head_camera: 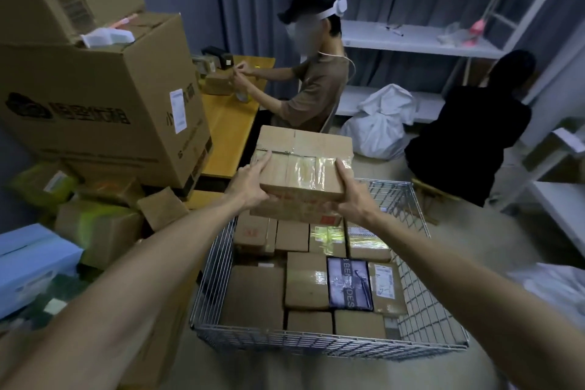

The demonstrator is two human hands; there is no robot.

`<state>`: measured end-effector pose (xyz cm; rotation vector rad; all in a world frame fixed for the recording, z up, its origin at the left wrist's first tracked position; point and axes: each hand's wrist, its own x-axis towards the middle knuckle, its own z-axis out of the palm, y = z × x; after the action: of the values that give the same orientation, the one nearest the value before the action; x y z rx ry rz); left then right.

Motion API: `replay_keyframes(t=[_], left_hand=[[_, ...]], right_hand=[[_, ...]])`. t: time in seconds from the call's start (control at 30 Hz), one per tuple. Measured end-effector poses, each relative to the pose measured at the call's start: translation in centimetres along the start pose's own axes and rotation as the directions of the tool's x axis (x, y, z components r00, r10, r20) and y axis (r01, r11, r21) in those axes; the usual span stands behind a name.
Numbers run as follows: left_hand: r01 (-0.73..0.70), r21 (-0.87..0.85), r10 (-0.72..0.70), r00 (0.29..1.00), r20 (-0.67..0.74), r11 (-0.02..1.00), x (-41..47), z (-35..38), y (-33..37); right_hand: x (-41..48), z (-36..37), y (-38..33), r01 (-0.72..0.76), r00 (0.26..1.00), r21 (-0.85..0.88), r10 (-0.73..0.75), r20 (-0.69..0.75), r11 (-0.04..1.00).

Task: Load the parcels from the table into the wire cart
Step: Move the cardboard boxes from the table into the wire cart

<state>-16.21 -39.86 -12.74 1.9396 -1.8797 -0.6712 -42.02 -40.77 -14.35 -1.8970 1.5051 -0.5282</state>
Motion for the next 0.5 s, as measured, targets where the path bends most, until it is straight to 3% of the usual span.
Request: replay_keyframes(t=[0.27, 0.5], left_hand=[[0.027, -0.098, -0.013, 0.991, 0.135, 0.995, 5.0, 4.1, -1.2], [0.094, -0.111, -0.07, 0.977, 0.204, 0.989, 10.0, 8.0, -1.1]], right_hand=[[3.1, 1.4, 3.6, -0.115, 0.993, -0.059, 0.115, -0.005, 0.992], [7.7, 1.8, 8.3, -0.171, 0.981, -0.04, 0.174, 0.082, 0.984]])
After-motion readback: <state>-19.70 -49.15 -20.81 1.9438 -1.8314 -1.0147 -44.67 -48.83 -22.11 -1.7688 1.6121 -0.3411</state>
